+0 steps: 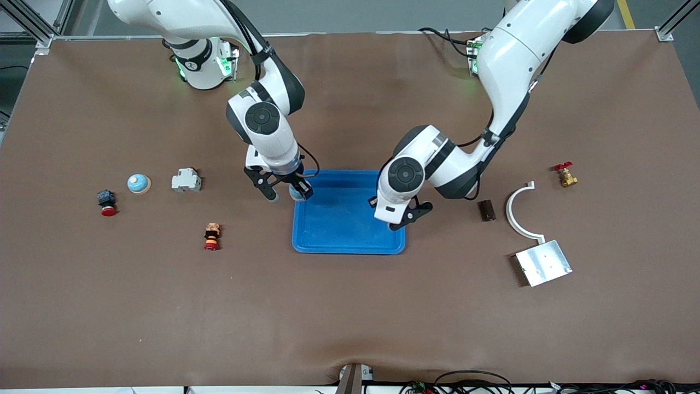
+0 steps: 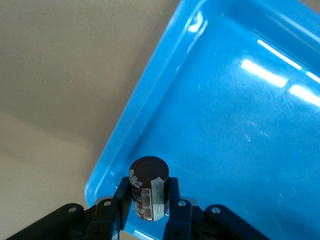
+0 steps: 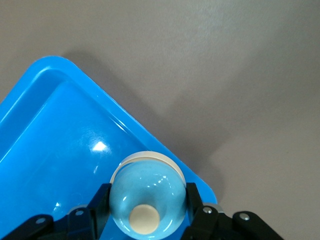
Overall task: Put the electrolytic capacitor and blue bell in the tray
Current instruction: 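Lower the bell and capacitor into the blue tray and open both grippers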
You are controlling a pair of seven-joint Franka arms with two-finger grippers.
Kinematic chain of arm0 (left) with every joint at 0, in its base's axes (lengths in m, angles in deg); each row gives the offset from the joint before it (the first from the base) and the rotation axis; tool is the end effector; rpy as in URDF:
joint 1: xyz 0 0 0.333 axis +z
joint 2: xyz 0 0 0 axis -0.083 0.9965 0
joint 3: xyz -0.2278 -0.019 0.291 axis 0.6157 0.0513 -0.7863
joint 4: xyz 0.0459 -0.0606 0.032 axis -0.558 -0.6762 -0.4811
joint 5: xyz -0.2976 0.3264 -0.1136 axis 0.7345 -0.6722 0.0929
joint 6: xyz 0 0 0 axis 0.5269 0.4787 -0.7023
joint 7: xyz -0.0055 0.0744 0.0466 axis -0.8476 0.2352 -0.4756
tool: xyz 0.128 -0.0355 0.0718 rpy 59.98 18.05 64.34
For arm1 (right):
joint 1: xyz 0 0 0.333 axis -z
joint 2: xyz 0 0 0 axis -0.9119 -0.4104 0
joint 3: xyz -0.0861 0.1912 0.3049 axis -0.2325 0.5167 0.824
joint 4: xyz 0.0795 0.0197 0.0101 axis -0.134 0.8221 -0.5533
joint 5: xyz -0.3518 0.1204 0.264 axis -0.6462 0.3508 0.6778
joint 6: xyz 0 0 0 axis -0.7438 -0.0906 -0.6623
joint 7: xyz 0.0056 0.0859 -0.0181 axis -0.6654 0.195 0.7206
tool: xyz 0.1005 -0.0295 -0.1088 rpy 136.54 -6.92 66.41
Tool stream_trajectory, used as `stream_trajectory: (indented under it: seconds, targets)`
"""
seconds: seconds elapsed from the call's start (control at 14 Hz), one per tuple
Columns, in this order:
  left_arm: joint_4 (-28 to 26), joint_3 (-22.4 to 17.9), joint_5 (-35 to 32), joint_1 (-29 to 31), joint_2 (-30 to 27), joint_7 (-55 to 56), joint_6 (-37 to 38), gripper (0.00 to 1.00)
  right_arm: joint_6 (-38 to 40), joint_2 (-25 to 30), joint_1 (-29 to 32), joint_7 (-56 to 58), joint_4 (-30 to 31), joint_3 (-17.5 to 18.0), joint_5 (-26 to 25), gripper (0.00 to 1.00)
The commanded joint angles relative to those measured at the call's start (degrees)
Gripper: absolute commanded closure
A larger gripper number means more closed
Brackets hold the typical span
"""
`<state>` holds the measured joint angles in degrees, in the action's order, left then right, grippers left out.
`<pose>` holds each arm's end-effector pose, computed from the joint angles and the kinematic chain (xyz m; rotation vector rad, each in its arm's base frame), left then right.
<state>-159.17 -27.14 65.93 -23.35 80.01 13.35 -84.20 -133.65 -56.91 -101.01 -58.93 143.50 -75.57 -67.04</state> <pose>0.5919 -0.4792 0.1903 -2.9909 -0.7562 0.3485 0.5365 0.4076 0.2168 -2.7938 1.2741 -0.0371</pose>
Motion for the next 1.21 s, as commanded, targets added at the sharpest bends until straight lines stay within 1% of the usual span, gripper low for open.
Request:
stream_trajectory:
  seconds: [0.0, 0.21, 0.5, 0.64, 0.71, 0.78, 0.86, 0.93, 1.0, 1.14]
  targets:
    - [0.65, 0.0, -0.27, -0.49, 0.34, 1.08, -0.29, 1.0, -0.37, -1.77, -1.49, -2.77, -1.76, -0.59, -1.4, 1.0]
    - [0.65, 0.0, -0.44, -0.57, 1.65, 0.99, -0.38, 1.0, -0.02, -3.79, -2.9, -4.88, -3.87, -0.86, -1.4, 1.0]
    - [0.74, 0.0, -0.44, -0.93, 3.24, 1.08, -0.38, 0.96, -0.02, -6.33, -3.34, -6.98, -5.98, -0.86, -3.15, 1.0]
    - [0.65, 0.0, -0.45, -0.93, 3.24, 1.08, -0.29, 0.9, -0.02, -7.92, -3.69, -8.74, -7.3, -0.86, -4.55, 1.0]
    - [0.65, 0.0, -0.44, -0.93, 3.32, 1.08, -0.38, 0.83, -0.02, -8.79, -3.78, -9.45, -8.09, -0.86, -5.08, 1.0]
    - [0.65, 0.0, -0.44, -0.93, 3.33, 1.08, -0.38, 0.51, -0.11, -9.76, -3.87, -10.15, -8.88, -0.86, -5.61, 1.0]
    - [0.65, 0.0, -0.44, -0.84, 3.24, 0.99, -0.38, 0.22, -0.11, -10.81, -4.13, -10.5, -9.58, -0.94, -5.96, 1.0]
    - [0.65, 0.0, -0.44, -0.84, 3.06, 0.9, -0.38, 0.04, -0.11, -11.52, -4.22, -11.03, -10.29, -0.94, -6.05, 1.0]
    - [0.65, 0.0, -0.44, -0.75, 3.06, 0.9, -0.29, 0.0, -0.11, -12.14, -4.39, -11.82, -10.9, -0.94, -6.23, 1.0]
    - [0.74, 0.0, -0.36, -0.75, 2.71, 0.99, -0.29, 0.0, -0.11, -13.02, -4.57, -12.53, -11.96, -0.94, -6.32, 1.0]
